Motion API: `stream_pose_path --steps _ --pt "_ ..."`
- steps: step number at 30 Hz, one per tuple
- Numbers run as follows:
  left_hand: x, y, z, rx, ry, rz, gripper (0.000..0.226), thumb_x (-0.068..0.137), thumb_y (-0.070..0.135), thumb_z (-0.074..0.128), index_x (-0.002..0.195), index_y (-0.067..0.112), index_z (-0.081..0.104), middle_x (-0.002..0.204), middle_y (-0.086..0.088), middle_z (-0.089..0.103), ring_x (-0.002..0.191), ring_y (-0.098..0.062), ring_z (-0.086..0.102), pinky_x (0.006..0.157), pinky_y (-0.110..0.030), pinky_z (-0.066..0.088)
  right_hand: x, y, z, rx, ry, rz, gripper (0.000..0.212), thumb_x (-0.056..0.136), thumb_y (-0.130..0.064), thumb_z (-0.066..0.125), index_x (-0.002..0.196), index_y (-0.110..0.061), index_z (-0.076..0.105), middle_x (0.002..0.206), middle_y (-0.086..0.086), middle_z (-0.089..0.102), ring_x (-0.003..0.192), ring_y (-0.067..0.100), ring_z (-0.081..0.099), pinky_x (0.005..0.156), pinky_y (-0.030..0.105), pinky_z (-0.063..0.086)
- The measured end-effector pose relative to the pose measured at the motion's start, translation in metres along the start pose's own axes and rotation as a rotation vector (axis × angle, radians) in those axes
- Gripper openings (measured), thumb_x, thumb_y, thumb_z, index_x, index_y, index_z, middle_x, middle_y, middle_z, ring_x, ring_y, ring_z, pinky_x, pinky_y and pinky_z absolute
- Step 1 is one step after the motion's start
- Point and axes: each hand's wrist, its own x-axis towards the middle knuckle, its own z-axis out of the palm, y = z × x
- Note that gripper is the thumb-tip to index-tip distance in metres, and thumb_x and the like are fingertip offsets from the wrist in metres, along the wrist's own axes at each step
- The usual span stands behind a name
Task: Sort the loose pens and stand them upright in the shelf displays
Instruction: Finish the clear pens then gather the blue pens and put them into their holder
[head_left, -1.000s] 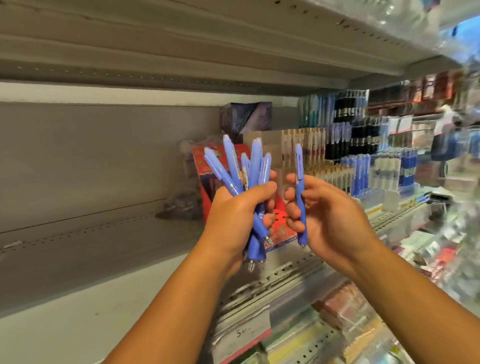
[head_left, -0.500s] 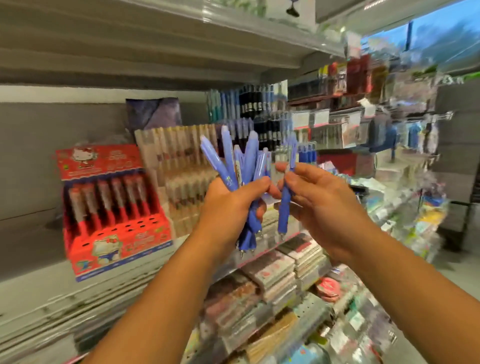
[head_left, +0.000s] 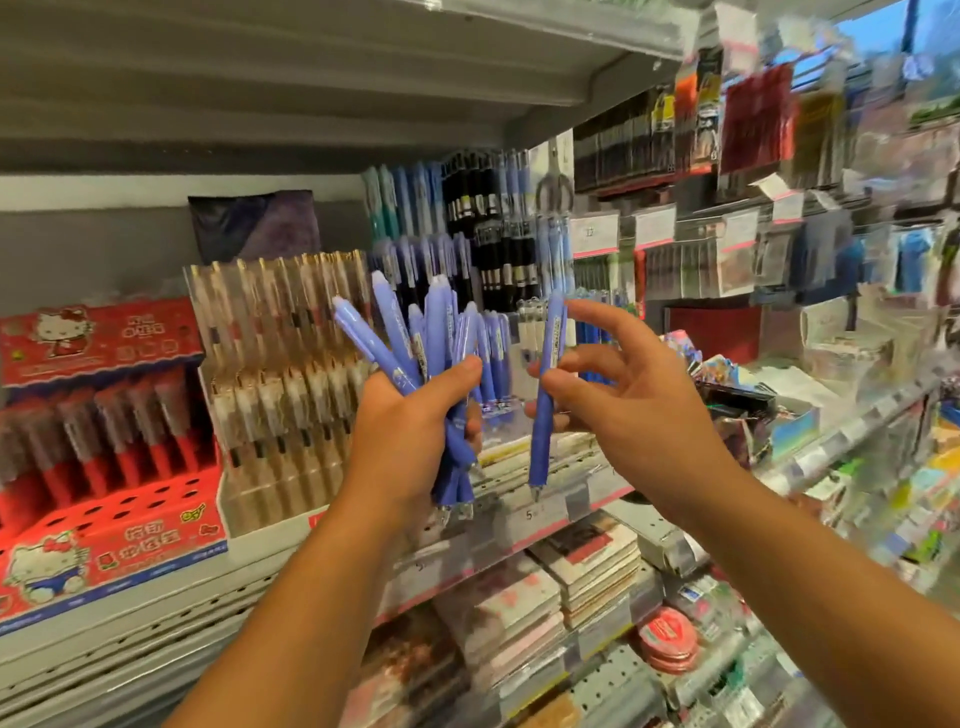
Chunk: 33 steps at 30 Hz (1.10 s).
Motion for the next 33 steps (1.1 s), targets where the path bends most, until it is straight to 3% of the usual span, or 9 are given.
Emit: stream_pose_path --steps 5,7,11,16,20,24,26,29,33 --pt "0.030 -0.016 -0.005 0.129 0.026 0.062 0.023 0.084 0.030 0.071 0.082 0.010 0.061 0.048 -0.002 0.051 0.041 -0.024 0.049 0.038 -0.035 0.046 0.045 0.030 0.003 -0.058 -0.078 -0.037 0.052 0.091 0.002 0.063 0.132 -0.027 0.050 0.100 0.014 0.058 0.079 0.029 0.073 0.065 0.041 0.062" --pt "0.040 -0.019 -0.006 0.121 0.057 0.063 0.024 0.083 0.034 0.071 0.086 0.011 0.064 0.045 -0.003 0.050 0.037 -0.025 0.047 0.035 -0.033 0.044 0.064 0.041 0.003 -0.076 -0.098 -0.067 0.051 0.091 0.002 0.064 0.129 -0.030 0.053 0.101 0.004 0.059 0.075 0.028 0.073 0.063 0.037 0.061" --pt "0.052 -0.028 -0.009 0.106 0.140 0.087 0.048 0.072 0.043 0.070 0.091 0.000 0.064 0.042 -0.008 0.049 0.034 -0.025 0.045 0.034 -0.029 0.041 0.095 0.064 0.007 -0.066 -0.109 -0.129 0.051 0.090 0.000 0.064 0.117 -0.041 0.056 0.089 -0.017 0.060 0.071 0.019 0.072 0.061 0.031 0.058" --pt "0.053 -0.043 -0.009 0.166 0.292 0.093 0.040 0.080 0.036 0.071 0.095 0.000 0.063 0.049 -0.012 0.055 0.034 -0.027 0.048 0.035 -0.029 0.041 0.116 0.091 0.019 -0.181 -0.113 -0.246 0.051 0.091 -0.007 0.065 0.123 -0.044 0.048 0.101 -0.010 0.056 0.081 0.008 0.066 0.068 0.039 0.060" --pt "0.045 -0.050 -0.004 0.288 0.355 0.066 0.050 0.071 0.049 0.070 0.103 0.011 0.067 0.051 -0.003 0.060 0.039 -0.025 0.053 0.042 -0.031 0.048 0.121 0.109 0.024 -0.290 -0.156 -0.360 0.055 0.094 -0.012 0.064 0.138 -0.036 0.042 0.108 -0.019 0.053 0.094 0.000 0.061 0.075 0.027 0.056" --pt "0.040 -0.052 -0.001 0.321 0.425 0.102 0.059 0.060 0.056 0.070 0.105 0.018 0.071 0.063 0.004 0.068 0.056 -0.018 0.065 0.051 -0.029 0.056 0.121 0.121 0.027 -0.291 -0.186 -0.366 0.057 0.093 -0.010 0.063 0.141 -0.031 0.041 0.112 -0.011 0.053 0.093 0.006 0.061 0.074 0.035 0.058" --pt "0.039 -0.052 0.000 0.338 0.428 0.102 0.060 0.059 0.057 0.070 0.106 0.019 0.072 0.064 0.006 0.067 0.051 -0.013 0.061 0.049 -0.026 0.052 0.123 0.125 0.027 -0.304 -0.207 -0.356 0.058 0.093 -0.010 0.064 0.140 -0.033 0.041 0.112 -0.012 0.052 0.093 0.006 0.060 0.077 0.036 0.057" --pt "0.037 -0.051 0.002 0.359 0.412 0.099 0.061 0.061 0.056 0.070 0.107 0.017 0.071 0.056 0.007 0.061 0.044 -0.010 0.054 0.050 -0.029 0.048 0.124 0.130 0.026 -0.333 -0.234 -0.324 0.058 0.093 -0.011 0.064 0.138 -0.037 0.040 0.106 -0.011 0.054 0.090 0.004 0.061 0.078 0.031 0.055" --pt "0.037 -0.051 0.000 0.347 0.402 0.107 0.044 0.065 0.052 0.071 0.096 0.022 0.074 0.054 0.008 0.061 0.049 -0.017 0.059 0.061 -0.037 0.059 0.123 0.132 0.027 -0.397 -0.254 -0.323 0.056 0.092 -0.013 0.065 0.137 -0.036 0.040 0.097 -0.017 0.052 0.084 0.000 0.058 0.066 0.012 0.047"
